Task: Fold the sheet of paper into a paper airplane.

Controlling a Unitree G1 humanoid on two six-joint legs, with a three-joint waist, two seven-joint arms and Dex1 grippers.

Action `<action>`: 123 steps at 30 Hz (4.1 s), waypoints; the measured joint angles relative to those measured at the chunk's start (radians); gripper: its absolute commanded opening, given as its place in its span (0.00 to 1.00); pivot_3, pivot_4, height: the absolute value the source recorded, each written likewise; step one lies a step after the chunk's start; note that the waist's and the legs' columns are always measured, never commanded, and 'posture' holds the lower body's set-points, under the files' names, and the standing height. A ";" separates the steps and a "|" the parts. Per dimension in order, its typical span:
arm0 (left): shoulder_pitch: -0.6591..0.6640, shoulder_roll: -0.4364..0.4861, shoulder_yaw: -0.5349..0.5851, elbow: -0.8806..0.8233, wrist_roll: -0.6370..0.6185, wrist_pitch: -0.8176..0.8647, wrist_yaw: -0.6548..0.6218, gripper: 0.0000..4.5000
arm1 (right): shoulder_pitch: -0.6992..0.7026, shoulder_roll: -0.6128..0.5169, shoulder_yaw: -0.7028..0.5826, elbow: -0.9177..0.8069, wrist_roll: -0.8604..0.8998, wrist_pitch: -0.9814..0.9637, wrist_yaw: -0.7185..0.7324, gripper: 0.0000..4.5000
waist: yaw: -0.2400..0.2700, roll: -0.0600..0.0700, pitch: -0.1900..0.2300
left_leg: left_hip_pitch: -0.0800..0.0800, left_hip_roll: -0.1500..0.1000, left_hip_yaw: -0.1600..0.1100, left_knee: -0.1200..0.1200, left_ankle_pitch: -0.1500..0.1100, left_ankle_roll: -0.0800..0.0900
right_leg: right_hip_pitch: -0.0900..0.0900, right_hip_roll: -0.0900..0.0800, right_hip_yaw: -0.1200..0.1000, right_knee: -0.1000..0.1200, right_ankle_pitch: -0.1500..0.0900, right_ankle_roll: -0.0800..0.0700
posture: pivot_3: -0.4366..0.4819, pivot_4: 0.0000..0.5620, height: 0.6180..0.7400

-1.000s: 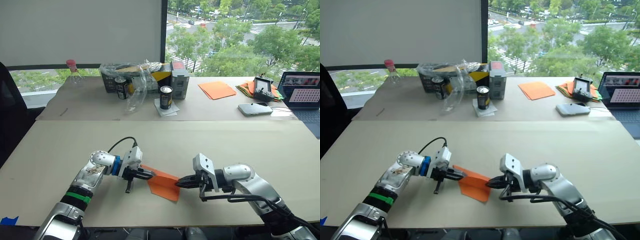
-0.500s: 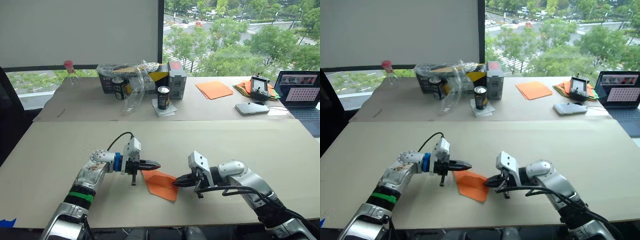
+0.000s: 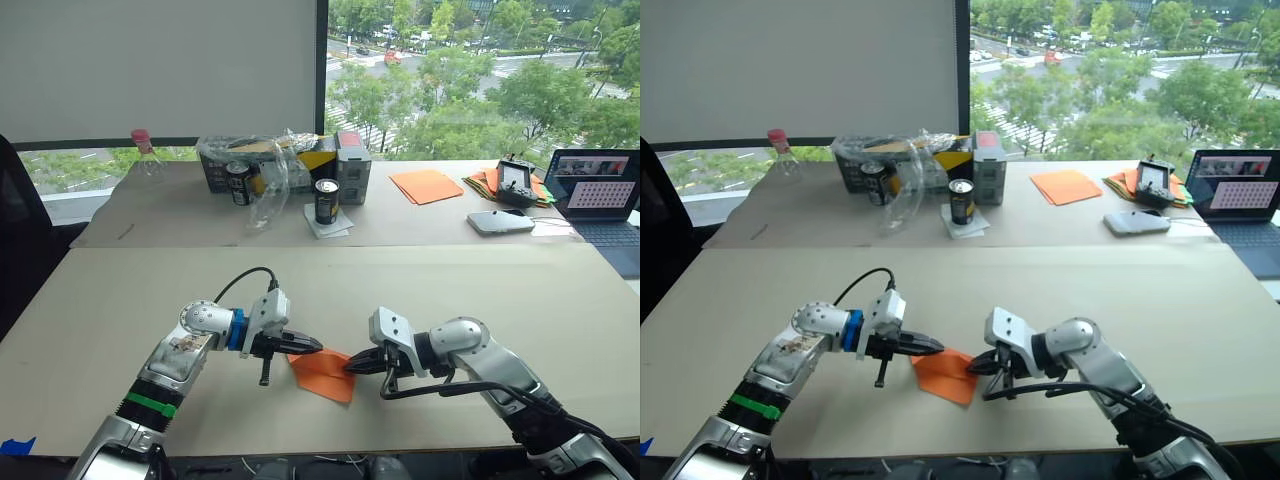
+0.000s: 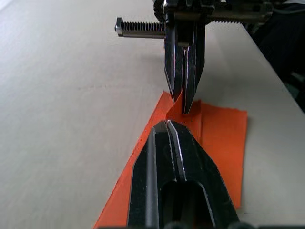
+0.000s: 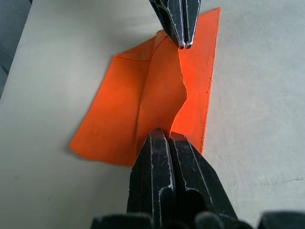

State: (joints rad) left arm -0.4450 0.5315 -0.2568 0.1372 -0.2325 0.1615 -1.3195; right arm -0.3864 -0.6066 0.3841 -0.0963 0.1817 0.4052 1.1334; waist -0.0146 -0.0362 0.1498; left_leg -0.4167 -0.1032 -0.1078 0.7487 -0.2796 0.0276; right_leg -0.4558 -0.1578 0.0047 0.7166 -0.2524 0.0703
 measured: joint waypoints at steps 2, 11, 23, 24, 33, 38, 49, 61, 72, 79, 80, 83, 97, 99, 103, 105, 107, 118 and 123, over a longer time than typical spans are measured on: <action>0.000 -0.006 -0.003 0.010 0.001 -0.025 0.000 0.00 | 0.002 0.000 0.000 -0.005 0.000 0.004 -0.002 0.01 | -0.001 0.000 0.000 | 0.000 0.000 0.000 0.000 0.000 0.000 | 0.000 0.000 0.000 0.000 0.000 0.000 | 0.48 0.27 0.43; 0.000 -0.038 0.016 0.009 -0.045 -0.002 0.007 0.00 | 0.006 0.000 -0.003 -0.036 0.000 0.070 -0.025 0.01 | 0.001 -0.001 -0.002 | 0.001 0.000 0.000 -0.001 0.000 0.000 | 0.000 0.000 0.000 0.000 0.000 0.000 | 0.48 0.27 0.43; 0.037 0.027 0.046 -0.001 -0.048 0.033 0.024 0.00 | 0.055 0.026 -0.046 -0.138 0.046 0.308 -0.116 0.01 | 0.003 0.000 -0.008 | 0.002 0.000 -0.001 -0.002 0.000 0.000 | 0.000 0.000 0.000 -0.002 0.000 0.001 | 0.48 0.27 0.43; 0.040 0.027 0.046 -0.004 -0.050 0.034 0.023 0.00 | 0.057 0.027 -0.050 -0.145 0.051 0.324 -0.124 0.01 | 0.003 0.000 -0.008 | 0.002 0.000 -0.001 -0.002 0.000 0.000 | 0.000 0.000 0.000 -0.002 0.000 0.001 | 0.48 0.27 0.43; 0.073 0.038 0.092 -0.156 -0.191 0.142 0.001 0.00 | 0.081 0.036 -0.083 -0.191 0.112 0.442 -0.188 0.01 | 0.004 0.001 -0.009 | 0.003 0.000 -0.003 -0.003 -0.001 0.001 | 0.001 -0.001 -0.002 -0.005 -0.003 0.005 | 0.48 0.27 0.43; 0.091 0.057 0.072 -0.141 -0.137 0.093 0.006 0.00 | 0.082 0.036 -0.082 -0.194 0.118 0.449 -0.197 0.01 | 0.005 0.002 -0.010 | 0.004 0.000 -0.003 -0.005 -0.001 0.001 | 0.002 -0.001 -0.002 -0.007 -0.003 0.005 | 0.48 0.27 0.43; 0.037 -0.030 -0.002 0.071 0.009 -0.114 0.024 0.00 | 0.083 0.032 -0.074 -0.195 0.125 0.450 -0.197 0.01 | 0.012 0.002 -0.010 | 0.013 0.002 -0.003 -0.016 -0.001 0.001 | 0.015 0.001 -0.002 -0.019 -0.003 0.006 | 0.48 0.27 0.43; 0.044 -0.038 -0.013 0.116 0.037 -0.140 0.021 0.00 | 0.085 0.013 -0.070 -0.208 0.128 0.448 -0.199 0.01 | 0.016 0.002 -0.010 | 0.013 0.003 -0.003 -0.018 -0.001 0.001 | 0.016 0.003 -0.003 -0.022 -0.004 0.008 | 0.48 0.27 0.43; 0.052 -0.067 -0.025 0.117 0.045 -0.161 0.021 0.00 | 0.117 -0.030 -0.127 -0.281 0.154 0.462 -0.245 0.64 | 0.030 0.003 -0.009 | 0.012 0.003 -0.003 -0.018 -0.001 0.001 | 0.016 0.002 -0.003 -0.024 -0.004 0.010 | 0.48 0.27 0.43; 0.037 -0.078 -0.026 0.136 0.044 -0.179 0.013 0.00 | 0.161 -0.049 -0.198 -0.329 0.114 0.318 -0.305 0.64 | 0.027 0.006 -0.008 | 0.007 0.002 -0.003 -0.020 -0.001 0.001 | 0.011 0.002 -0.003 -0.025 0.000 0.004 | 0.48 0.27 0.43; 0.033 -0.081 -0.026 0.140 0.044 -0.179 0.012 0.00 | 0.167 -0.044 -0.196 -0.348 0.114 0.309 -0.307 0.59 | 0.027 0.006 -0.008 | 0.007 0.002 -0.003 -0.021 -0.001 0.001 | 0.010 0.002 -0.003 -0.025 0.000 0.004 | 0.48 0.27 0.43; 0.026 -0.086 -0.028 0.147 0.044 -0.179 0.011 0.00 | 0.179 -0.014 -0.168 -0.372 0.101 0.268 -0.325 0.38 | 0.026 0.006 -0.008 | 0.004 0.002 -0.003 -0.020 -0.001 0.001 | 0.007 0.002 -0.003 -0.025 0.000 0.003 | 0.48 0.27 0.43; 0.020 -0.071 -0.028 0.149 0.042 -0.174 -0.015 0.00 | 0.171 0.061 -0.043 -0.259 0.040 0.169 -0.292 0.01 | 0.020 0.006 -0.008 | 0.003 0.001 -0.003 -0.020 -0.001 0.001 | 0.004 0.002 -0.002 -0.024 0.001 0.003 | 0.48 0.27 0.43; 0.021 -0.063 -0.028 0.145 0.041 -0.171 -0.021 0.00 | 0.166 0.065 -0.038 -0.249 0.039 0.161 -0.274 0.01 | 0.018 0.006 -0.008 | 0.003 0.002 -0.003 -0.020 -0.001 0.001 | 0.004 0.003 -0.003 -0.024 0.001 0.003 | 0.48 0.27 0.43; 0.024 -0.042 -0.026 0.133 0.038 -0.163 -0.030 0.00 | 0.161 0.086 -0.015 -0.222 0.038 0.126 -0.247 0.01 | 0.009 0.006 -0.008 | 0.003 0.002 -0.003 -0.020 -0.001 0.001 | 0.003 0.003 -0.002 -0.024 0.001 0.003 | 0.48 0.27 0.43; 0.030 -0.033 -0.024 0.124 0.037 -0.159 -0.031 0.00 | 0.155 0.093 -0.003 -0.212 0.038 0.113 -0.234 0.01 | 0.005 0.006 -0.007 | 0.003 0.002 -0.003 -0.020 -0.001 0.001 | 0.003 0.003 -0.002 -0.024 0.001 0.003 | 0.48 0.27 0.43; 0.033 -0.021 -0.022 0.116 0.036 -0.155 -0.035 0.00 | 0.155 0.099 0.001 -0.204 0.037 0.098 -0.222 0.01 | 0.002 0.006 -0.007 | 0.003 0.002 -0.003 -0.020 -0.001 0.001 | 0.003 0.003 -0.002 -0.023 0.001 0.003 | 0.48 0.27 0.43; 0.043 -0.006 -0.019 0.103 0.028 -0.137 -0.052 0.00 | 0.154 0.066 0.011 -0.182 -0.009 0.026 -0.219 0.01 | 0.004 0.007 -0.008 | 0.003 0.001 -0.003 -0.020 -0.001 0.001 | 0.002 0.003 -0.002 -0.023 0.001 0.003 | 0.48 0.27 0.43; 0.032 -0.012 -0.023 0.121 0.029 -0.140 -0.058 0.00 | 0.277 -0.043 -0.069 -0.226 -0.002 -0.056 -0.209 0.01 | 0.020 0.007 -0.008 | 0.006 0.000 -0.003 -0.020 -0.001 0.002 | 0.005 0.001 -0.002 -0.024 0.000 0.003 | 0.48 0.27 0.43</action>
State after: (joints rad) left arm -0.4126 0.5192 -0.2798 0.2585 -0.2036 0.0217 -1.3780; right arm -0.1095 -0.6491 0.3147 -0.3219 0.1794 0.3488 0.9243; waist 0.0049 -0.0294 0.1419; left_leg -0.4104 -0.1027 -0.1106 0.7285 -0.2805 0.0293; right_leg -0.4511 -0.1565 0.0025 0.6930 -0.2521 0.0736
